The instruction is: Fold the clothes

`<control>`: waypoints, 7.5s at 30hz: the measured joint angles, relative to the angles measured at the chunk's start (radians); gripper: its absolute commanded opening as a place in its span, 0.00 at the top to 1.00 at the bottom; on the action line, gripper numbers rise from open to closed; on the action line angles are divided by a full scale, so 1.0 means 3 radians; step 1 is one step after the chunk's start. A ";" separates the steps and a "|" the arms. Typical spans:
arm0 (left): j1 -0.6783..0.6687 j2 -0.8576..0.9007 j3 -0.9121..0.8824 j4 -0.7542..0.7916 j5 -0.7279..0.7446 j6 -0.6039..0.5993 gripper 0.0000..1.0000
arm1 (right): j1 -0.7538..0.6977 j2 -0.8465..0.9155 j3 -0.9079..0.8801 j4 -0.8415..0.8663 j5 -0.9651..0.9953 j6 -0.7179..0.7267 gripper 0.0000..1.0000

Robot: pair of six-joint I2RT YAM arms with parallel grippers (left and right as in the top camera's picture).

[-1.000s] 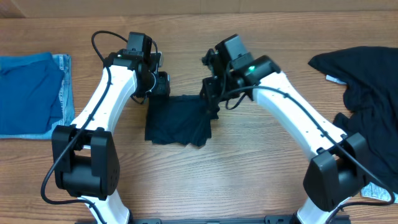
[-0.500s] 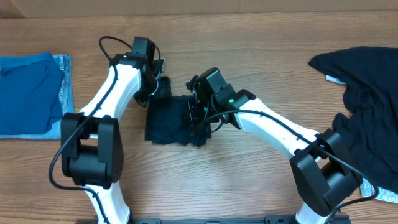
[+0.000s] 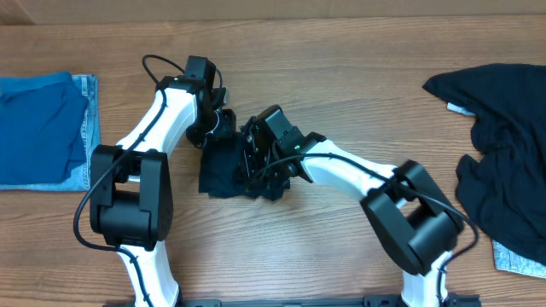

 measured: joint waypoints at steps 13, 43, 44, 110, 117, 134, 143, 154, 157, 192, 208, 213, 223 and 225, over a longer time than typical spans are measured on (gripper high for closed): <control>0.0000 0.0010 -0.0003 0.0071 -0.0005 0.0000 0.46 | -0.0001 0.0220 0.0053 -0.0702 -0.0244 0.0373 0.75; 0.0000 0.0013 -0.0003 -0.0117 -0.0258 0.0001 0.37 | -0.0551 -0.0429 0.0243 -0.1512 0.0186 -0.0528 0.49; 0.0000 0.0013 -0.0003 -0.0117 -0.0268 0.0001 0.37 | -0.0551 -0.0528 0.0284 -0.1563 0.0267 -0.0584 0.48; 0.0098 0.0547 0.0217 -0.0231 0.1306 0.2589 0.96 | -0.0617 -0.0763 0.0376 -0.2146 0.1774 -0.0879 0.46; 0.0810 0.0576 0.0542 -0.0444 0.0841 0.1362 0.96 | -0.0617 -0.0763 0.0376 -0.2146 0.1774 -0.0879 0.46; 0.0991 -0.0520 0.0600 -0.0637 -0.1034 0.0958 0.96 | -0.0617 -0.0763 0.0376 -0.2211 0.1774 -0.0879 0.46; 0.1128 -0.0524 0.0599 -0.0640 -0.1948 0.0959 0.95 | -0.0617 -0.0763 0.0376 -0.2216 0.1774 -0.0879 0.46; 0.1378 -0.0524 0.0862 -0.0623 -0.2043 0.0991 0.96 | -0.0617 -0.0763 0.0376 -0.2230 0.1774 -0.0879 0.46; 0.1431 -0.0524 0.0928 -0.0598 -0.1876 0.1059 0.96 | -0.0617 -0.0763 0.0376 -0.2232 0.1775 -0.0879 0.46; 0.2881 -0.0217 0.0955 0.0098 -0.0423 0.1057 0.82 | -0.0617 -0.0763 0.0376 -0.2299 0.1750 -0.0879 0.46; 0.3061 -0.0216 0.0965 0.0042 -0.0863 0.0350 0.00 | -0.0617 -0.0763 0.0376 -0.2321 0.1751 -0.0879 0.46; 0.3143 -0.0216 0.0965 0.0022 -0.0744 0.0160 0.00 | -0.0617 -0.0763 0.0376 -0.2326 0.1750 -0.0877 0.46; 0.2747 -0.0216 0.0968 -0.0114 0.0127 0.0408 0.00 | -0.0617 -0.0763 0.0376 -0.2185 0.1748 -0.0879 0.40; 0.2645 -0.0216 0.0968 -0.0191 0.0169 0.0448 0.00 | -0.0617 -0.0763 0.0376 -0.2117 0.1748 -0.0894 0.34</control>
